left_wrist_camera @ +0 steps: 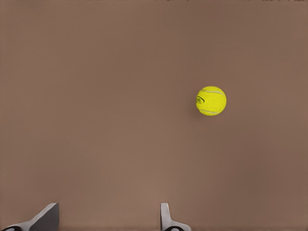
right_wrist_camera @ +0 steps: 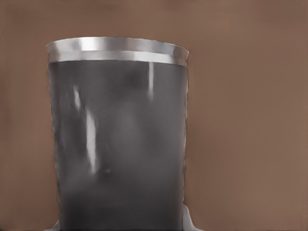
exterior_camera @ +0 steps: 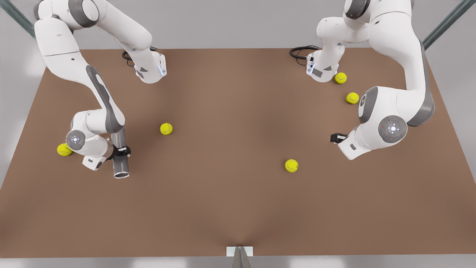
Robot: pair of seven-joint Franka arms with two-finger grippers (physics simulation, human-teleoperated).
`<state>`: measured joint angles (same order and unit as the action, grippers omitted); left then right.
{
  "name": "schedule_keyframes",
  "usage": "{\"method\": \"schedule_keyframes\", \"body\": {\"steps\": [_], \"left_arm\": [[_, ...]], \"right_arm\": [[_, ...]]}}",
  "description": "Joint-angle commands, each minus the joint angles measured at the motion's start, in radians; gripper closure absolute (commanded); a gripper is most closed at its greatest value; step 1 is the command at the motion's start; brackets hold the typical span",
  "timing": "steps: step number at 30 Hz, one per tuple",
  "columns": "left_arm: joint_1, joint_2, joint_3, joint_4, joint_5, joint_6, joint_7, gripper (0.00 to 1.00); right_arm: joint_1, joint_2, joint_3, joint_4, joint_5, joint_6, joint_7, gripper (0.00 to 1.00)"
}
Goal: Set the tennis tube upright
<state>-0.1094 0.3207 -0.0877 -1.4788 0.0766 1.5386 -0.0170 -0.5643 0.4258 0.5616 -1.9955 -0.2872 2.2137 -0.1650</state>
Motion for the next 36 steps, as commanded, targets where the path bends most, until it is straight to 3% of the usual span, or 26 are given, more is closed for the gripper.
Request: {"method": "schedule_keyframes", "body": {"steps": [1, 19, 25, 36], "left_arm": [[0.000, 0.000, -0.001, 0.000, 0.000, 0.000, 0.000, 0.00], [0.002, 0.004, 0.000, 0.000, 0.000, 0.000, 0.000, 0.00], [0.002, 0.008, 0.000, 0.000, 0.000, 0.005, 0.000, 0.00], [0.002, 0.014, -0.001, 0.000, 0.000, 0.006, 0.000, 0.00]], "right_arm": [[0.012, 0.001, 0.000, 0.015, 0.000, -0.014, 0.001, 0.25], [0.408, 0.016, 0.024, 0.202, -0.084, -0.043, -0.018, 0.24], [0.532, 0.126, 0.015, 0.334, -0.205, -0.045, -0.048, 0.24], [0.715, 0.330, 0.003, 0.552, -0.245, -0.034, -0.321, 0.22]]}}
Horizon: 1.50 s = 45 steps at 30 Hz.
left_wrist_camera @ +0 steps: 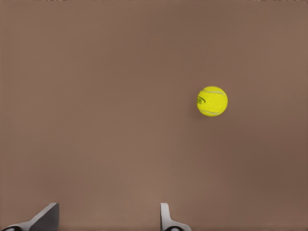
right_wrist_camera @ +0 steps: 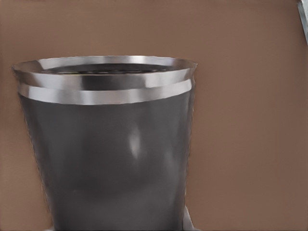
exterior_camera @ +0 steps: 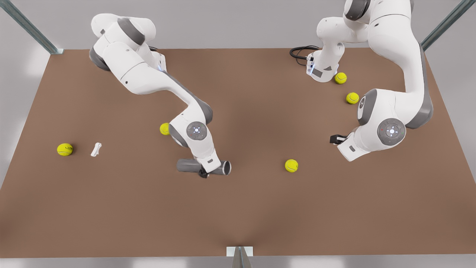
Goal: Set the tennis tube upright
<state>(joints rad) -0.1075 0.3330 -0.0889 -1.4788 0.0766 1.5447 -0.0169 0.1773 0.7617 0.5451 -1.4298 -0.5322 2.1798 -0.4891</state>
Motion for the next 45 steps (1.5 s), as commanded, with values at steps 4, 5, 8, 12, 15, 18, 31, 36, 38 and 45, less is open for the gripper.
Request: {"method": "schedule_keyframes", "body": {"steps": [4, 5, 8, 12, 15, 18, 31, 36, 38, 45], "left_arm": [[0.000, 0.001, 0.001, 0.000, 0.000, 0.000, 0.000, 0.00], [0.000, 0.001, 0.001, 0.000, 0.000, 0.000, 0.000, 0.00], [0.002, 0.008, 0.001, 0.000, 0.002, 0.003, 0.000, 0.00], [0.003, 0.014, 0.001, 0.000, 0.002, 0.012, 0.002, 0.00], [0.003, 0.015, 0.001, 0.000, 0.003, 0.014, 0.002, 0.00], [0.003, 0.017, 0.001, 0.000, 0.003, 0.021, 0.000, 0.00], [-0.001, 0.004, 0.000, 0.061, 0.002, 0.009, 0.003, 0.00], [0.074, 0.075, -0.005, 0.120, -0.257, 0.037, 0.023, 0.00], [0.170, 0.207, -0.003, 0.112, -0.547, 0.090, 0.234, 0.00], [0.108, 0.445, -0.009, -0.002, -1.061, 0.247, 0.709, 0.00]], "right_arm": [[0.082, 0.062, -0.031, 0.095, 0.001, 0.002, 0.001, 0.22], [0.135, 0.076, -0.077, 0.127, 0.006, 0.002, 0.003, 0.22], [0.183, 0.103, -0.096, 0.172, 0.008, 0.002, 0.011, 0.19], [0.194, 0.117, -0.096, 0.189, 0.008, 0.000, 0.018, 0.00], [0.195, 0.117, -0.096, 0.189, 0.009, 0.000, 0.017, 0.00], [0.185, 0.104, -0.094, 0.184, 0.020, -0.012, 0.018, 0.00], [-0.369, -0.206, -0.080, 0.209, 0.325, -0.466, 0.196, 0.00], [-0.423, -0.295, -0.082, 0.259, 0.380, -0.762, 0.440, 0.00], [-0.435, -0.367, -0.079, 0.244, 0.383, -0.807, 0.451, 0.00], [-0.444, -0.420, -0.080, 0.215, 0.425, -0.818, 0.627, 0.00]]}}
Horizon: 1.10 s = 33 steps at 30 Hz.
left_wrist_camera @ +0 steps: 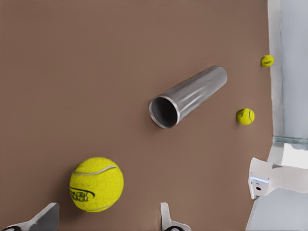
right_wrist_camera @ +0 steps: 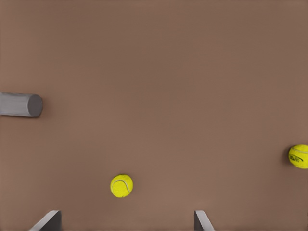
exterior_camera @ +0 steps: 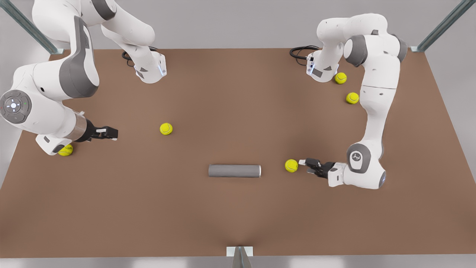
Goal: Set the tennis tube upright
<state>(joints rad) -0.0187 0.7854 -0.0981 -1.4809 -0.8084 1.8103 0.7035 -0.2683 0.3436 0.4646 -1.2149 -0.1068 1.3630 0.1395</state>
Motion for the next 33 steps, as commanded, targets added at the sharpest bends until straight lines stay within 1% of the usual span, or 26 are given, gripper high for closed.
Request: {"method": "schedule_keyframes", "body": {"steps": [1, 4, 10, 17, 20, 22, 24, 25, 33], "left_arm": [[-0.004, 0.005, 0.000, -0.001, -0.206, 0.009, 0.002, 0.00], [-0.050, 0.028, -0.008, 0.001, -0.262, 0.061, 0.031, 0.00], [-0.129, 0.048, -0.026, -0.045, -0.330, 0.115, 0.037, 0.00], [-0.208, 0.049, -0.028, -0.134, -0.531, 0.276, 0.036, 0.00], [-0.230, 0.052, -0.026, -0.151, -0.613, 0.308, 0.036, 0.00], [-0.231, 0.058, -0.026, -0.150, -0.630, 0.311, 0.037, 0.00], [-0.231, 0.060, -0.026, -0.147, -0.644, 0.317, 0.037, 0.00], [-0.231, 0.060, -0.026, -0.147, -0.650, 0.326, 0.037, 0.00], [-0.231, 0.092, -0.026, -0.105, -0.672, 0.351, 0.036, 0.00]], "right_arm": [[0.004, 0.000, 0.000, -0.002, -0.002, 0.001, 0.000, 0.00], [0.007, 0.017, -0.001, -0.043, -0.042, 0.097, -0.004, 0.00], [0.007, 0.034, -0.003, -0.043, -0.071, 0.100, -0.001, 0.00], [-0.008, 0.032, -0.010, -0.041, -0.096, 0.093, -0.003, 0.00], [-0.005, 0.034, -0.011, -0.041, -0.120, 0.091, -0.006, 0.00], [0.006, 0.032, -0.009, -0.040, -0.119, 0.064, -0.006, 0.00], [0.026, 0.032, -0.001, -0.054, -0.111, -0.041, 0.009, 0.00], [0.052, 0.032, -0.001, -0.052, -0.120, -0.050, 0.009, 0.00], [0.049, 0.031, -0.003, -0.035, -0.116, -0.061, 0.006, 0.00]]}}
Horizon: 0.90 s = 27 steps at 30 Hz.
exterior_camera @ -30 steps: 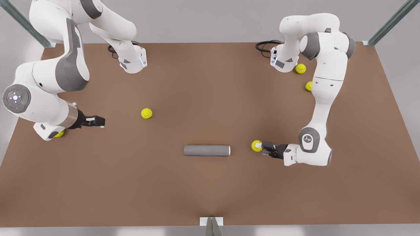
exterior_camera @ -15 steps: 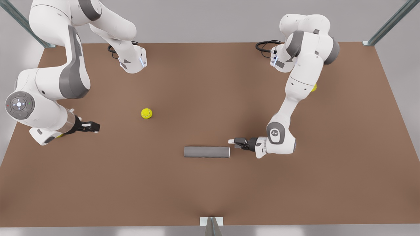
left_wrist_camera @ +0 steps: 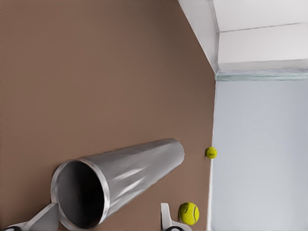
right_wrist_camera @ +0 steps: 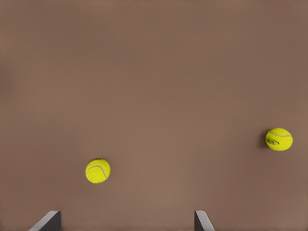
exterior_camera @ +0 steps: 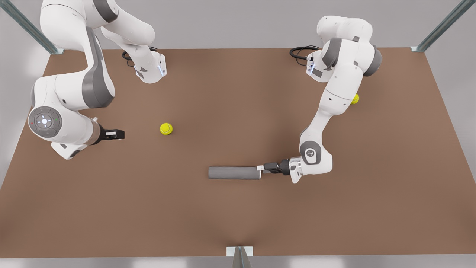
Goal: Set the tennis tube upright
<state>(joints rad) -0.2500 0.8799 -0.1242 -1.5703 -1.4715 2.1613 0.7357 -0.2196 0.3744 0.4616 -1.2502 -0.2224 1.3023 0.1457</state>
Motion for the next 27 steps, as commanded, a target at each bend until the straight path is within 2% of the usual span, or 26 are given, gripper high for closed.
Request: {"method": "schedule_keyframes", "body": {"steps": [1, 22, 24, 27], "left_arm": [[0.000, 0.001, 0.000, 0.002, -0.009, 0.000, -0.001, 0.00], [-0.069, 0.034, -0.021, 0.019, -0.076, 0.009, -0.004, 0.00], [-0.069, 0.034, -0.021, 0.019, -0.075, 0.009, -0.002, 0.10], [-0.068, 0.031, -0.021, 0.019, -0.070, 0.003, 0.002, 0.19]], "right_arm": [[0.000, 0.000, 0.000, 0.000, 0.000, 0.000, 0.000, 0.00], [-0.004, 0.000, -0.003, 0.000, -0.005, 0.000, -0.002, 0.00], [-0.004, 0.000, -0.003, 0.000, -0.005, 0.000, 0.000, 0.00], [-0.004, 0.001, -0.006, 0.002, -0.003, 0.002, 0.000, 0.00]]}}
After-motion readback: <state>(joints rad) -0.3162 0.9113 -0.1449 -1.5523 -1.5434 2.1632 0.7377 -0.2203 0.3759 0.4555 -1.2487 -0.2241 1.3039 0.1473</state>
